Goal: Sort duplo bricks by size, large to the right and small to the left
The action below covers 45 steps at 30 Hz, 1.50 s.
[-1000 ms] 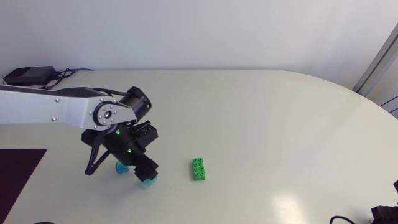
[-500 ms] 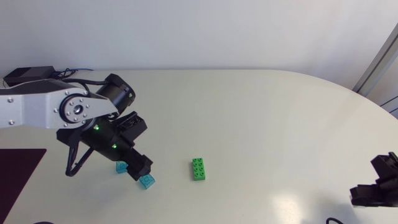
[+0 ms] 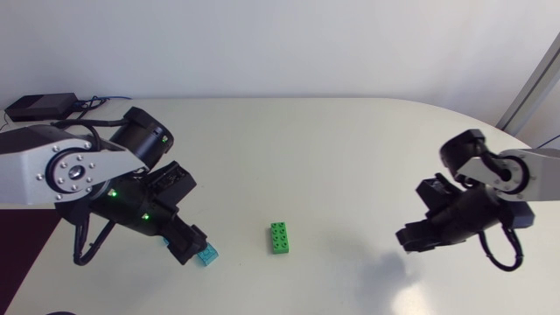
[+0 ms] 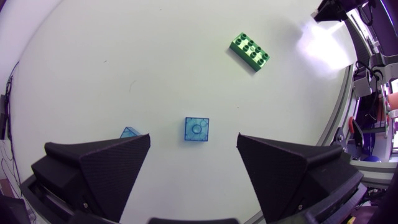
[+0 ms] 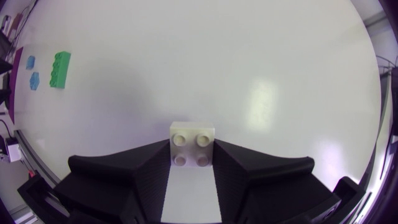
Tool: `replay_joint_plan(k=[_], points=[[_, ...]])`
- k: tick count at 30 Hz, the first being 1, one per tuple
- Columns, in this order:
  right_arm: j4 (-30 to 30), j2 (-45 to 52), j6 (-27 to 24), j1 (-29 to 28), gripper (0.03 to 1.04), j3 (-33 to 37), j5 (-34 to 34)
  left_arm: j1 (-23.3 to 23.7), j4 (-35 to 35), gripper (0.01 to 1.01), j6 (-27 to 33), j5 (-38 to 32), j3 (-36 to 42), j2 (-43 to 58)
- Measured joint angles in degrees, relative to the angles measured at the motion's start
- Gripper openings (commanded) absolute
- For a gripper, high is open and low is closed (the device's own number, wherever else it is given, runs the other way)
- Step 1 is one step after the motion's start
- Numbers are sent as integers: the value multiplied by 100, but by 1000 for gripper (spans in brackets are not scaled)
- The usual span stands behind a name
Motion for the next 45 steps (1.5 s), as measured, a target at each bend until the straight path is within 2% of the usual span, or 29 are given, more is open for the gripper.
replay_joint_plan(k=[5, 9, 15, 22, 23, 24, 26, 27, 28, 29, 37, 41, 45], points=[[181, 507, 573, 1211, 244, 214, 0, -70, 310, 970, -7, 31, -59, 2], [317, 979, 927, 1932, 246, 442, -2, -354, 568, 970, -61, 105, -59, 61], [590, 1451, 1261, 2682, 257, 673, -92, -715, 885, 970, -184, 166, -59, 328], [968, 1727, 1473, 3095, 280, 704, -306, -1067, 1226, 970, -319, 221, -59, 621], [992, 1727, 1517, 3143, 328, 704, -308, -1108, 1270, 972, -339, 234, -59, 658], [999, 1727, 1556, 3191, 418, 704, -306, -1150, 1311, 972, -354, 232, -59, 708], [999, 1725, 1628, 3261, 664, 704, -302, -1224, 1370, 972, -404, 249, -57, 844], [988, 1716, 1672, 3265, 839, 702, -302, -1261, 1386, 972, -426, 249, -46, 929], [960, 1685, 1703, 3263, 959, 702, -286, -1298, 1388, 972, -459, 249, -24, 1027], [901, 1635, 1718, 3261, 993, 702, -280, -1338, 1388, 972, -481, 249, 11, 1126], [684, 673, 1821, 3091, 993, 693, -101, -1464, 1414, 972, -651, 249, 581, 1613], [656, 916, 2068, 3060, 993, 798, 22, -1261, 1416, 972, -656, 251, 671, 1611], [623, 1504, 2376, 3104, 993, 1322, 221, -852, 1419, 972, -654, 249, 627, 1517]])
